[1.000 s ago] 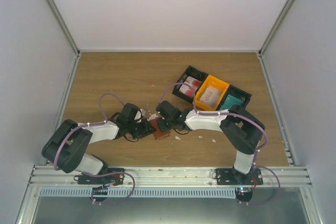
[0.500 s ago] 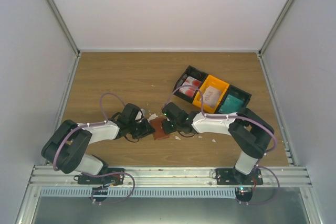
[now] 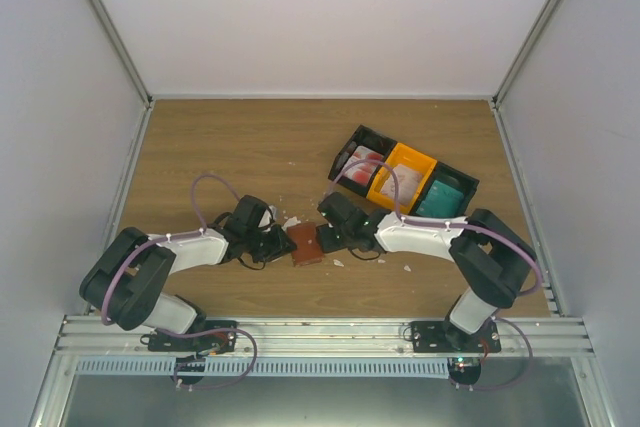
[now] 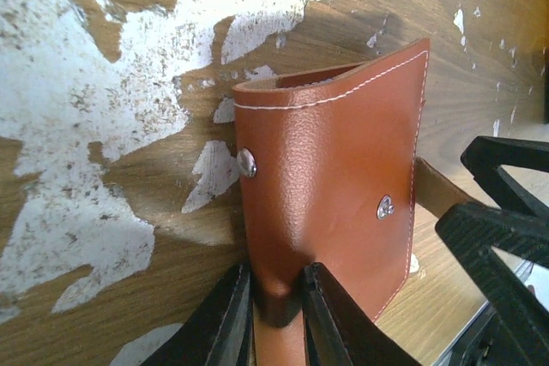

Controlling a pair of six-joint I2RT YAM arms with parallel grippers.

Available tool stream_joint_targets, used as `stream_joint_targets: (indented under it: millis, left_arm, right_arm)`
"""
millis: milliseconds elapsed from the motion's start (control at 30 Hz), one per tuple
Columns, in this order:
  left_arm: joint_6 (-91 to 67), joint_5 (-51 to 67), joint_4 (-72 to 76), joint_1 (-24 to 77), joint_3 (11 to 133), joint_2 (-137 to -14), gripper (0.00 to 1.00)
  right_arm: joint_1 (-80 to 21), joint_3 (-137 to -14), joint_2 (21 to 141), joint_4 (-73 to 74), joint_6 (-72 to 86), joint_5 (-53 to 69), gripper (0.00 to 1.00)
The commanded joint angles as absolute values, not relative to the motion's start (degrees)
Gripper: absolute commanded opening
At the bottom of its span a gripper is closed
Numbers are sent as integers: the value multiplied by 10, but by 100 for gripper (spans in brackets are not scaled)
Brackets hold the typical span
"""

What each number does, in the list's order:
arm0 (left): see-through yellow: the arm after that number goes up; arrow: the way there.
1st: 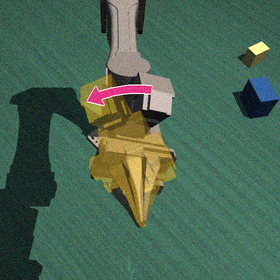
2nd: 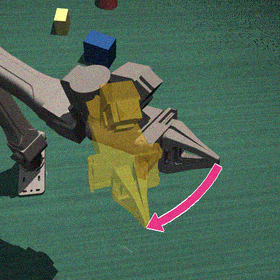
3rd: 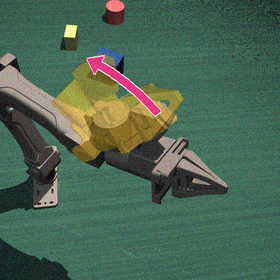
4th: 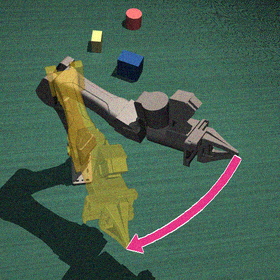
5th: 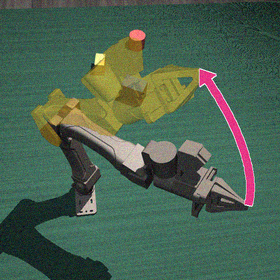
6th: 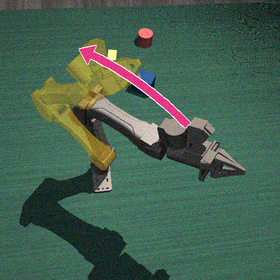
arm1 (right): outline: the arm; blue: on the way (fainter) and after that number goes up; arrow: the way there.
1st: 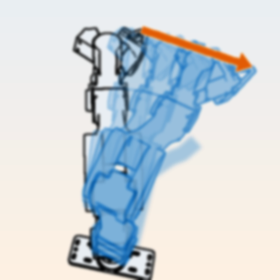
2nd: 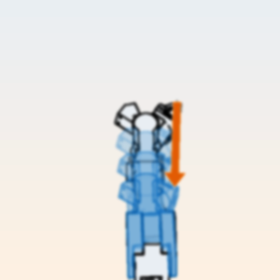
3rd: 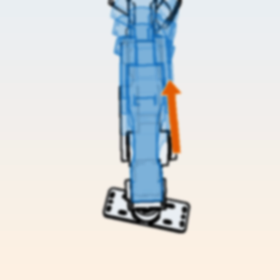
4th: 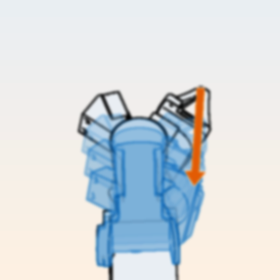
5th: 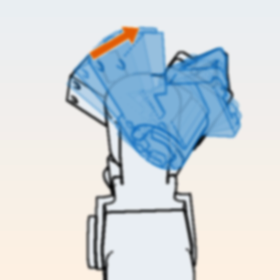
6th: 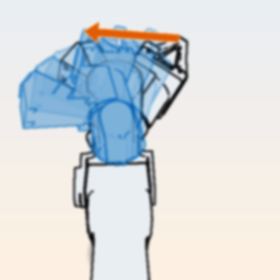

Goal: Put the credit cards into the card holder
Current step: Open the card holder at the center of the board.

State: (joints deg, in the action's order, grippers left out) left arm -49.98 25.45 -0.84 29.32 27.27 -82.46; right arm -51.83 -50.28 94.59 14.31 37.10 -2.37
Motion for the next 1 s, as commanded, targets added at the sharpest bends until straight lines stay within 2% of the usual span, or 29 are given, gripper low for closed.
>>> stream_joint_targets:
  millis: [0,67,200,500,633,900,967]
  left_arm:
    - [-483,182,-87,294,257,-850,22]
    - [-483,183,-85,294,256,-851,22]
    - [-483,182,-85,294,255,-850,22]
    - [-483,180,-87,294,254,-847,22]
    - [-482,178,-87,294,254,-846,22]
    - [-483,181,-77,294,251,-834,28]
    - [-484,183,-72,294,251,-831,30]
  right_arm:
    - [-531,-524,959,150,337,-3,51]
    - [-535,-526,966,144,328,14,54]
    - [-538,-536,985,159,333,-6,52]
    - [-538,-540,975,209,380,-109,31]
    - [-526,-531,986,187,370,-57,16]
    - [-497,-495,968,114,363,27,14]
    - [-486,-491,964,109,358,47,5]
